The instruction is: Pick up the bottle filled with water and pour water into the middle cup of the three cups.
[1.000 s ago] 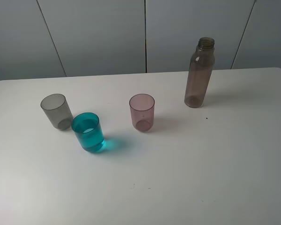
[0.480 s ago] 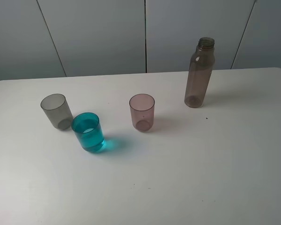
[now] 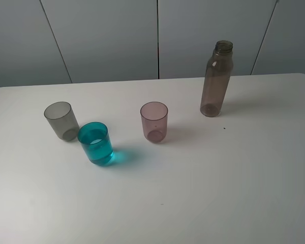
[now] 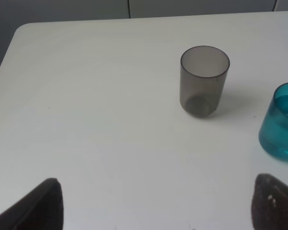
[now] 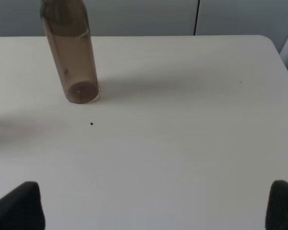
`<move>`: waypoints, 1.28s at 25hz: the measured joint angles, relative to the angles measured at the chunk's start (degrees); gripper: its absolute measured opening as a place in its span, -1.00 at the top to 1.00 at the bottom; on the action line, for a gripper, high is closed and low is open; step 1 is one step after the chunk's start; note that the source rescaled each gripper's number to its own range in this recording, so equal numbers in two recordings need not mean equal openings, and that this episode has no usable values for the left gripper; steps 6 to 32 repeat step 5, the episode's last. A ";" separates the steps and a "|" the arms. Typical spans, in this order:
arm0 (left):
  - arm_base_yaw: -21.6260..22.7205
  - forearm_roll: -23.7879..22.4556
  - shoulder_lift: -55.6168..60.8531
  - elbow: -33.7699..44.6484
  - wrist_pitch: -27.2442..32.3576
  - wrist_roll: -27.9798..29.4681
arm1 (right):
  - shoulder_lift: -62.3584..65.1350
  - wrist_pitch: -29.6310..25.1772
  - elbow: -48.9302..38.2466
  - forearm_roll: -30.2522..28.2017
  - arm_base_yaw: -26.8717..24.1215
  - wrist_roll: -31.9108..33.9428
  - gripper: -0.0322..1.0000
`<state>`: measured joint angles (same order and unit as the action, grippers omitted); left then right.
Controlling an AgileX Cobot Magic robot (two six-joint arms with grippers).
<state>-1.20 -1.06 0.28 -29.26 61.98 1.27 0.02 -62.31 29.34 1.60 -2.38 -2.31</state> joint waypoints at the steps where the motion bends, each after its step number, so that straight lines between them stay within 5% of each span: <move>1: 0.00 0.00 0.00 0.00 0.00 0.00 | 0.00 0.00 0.00 0.00 0.00 0.00 -1.00; 32: 0.00 0.00 0.00 0.00 0.00 0.00 | 0.00 0.00 0.00 0.00 0.00 0.00 -1.00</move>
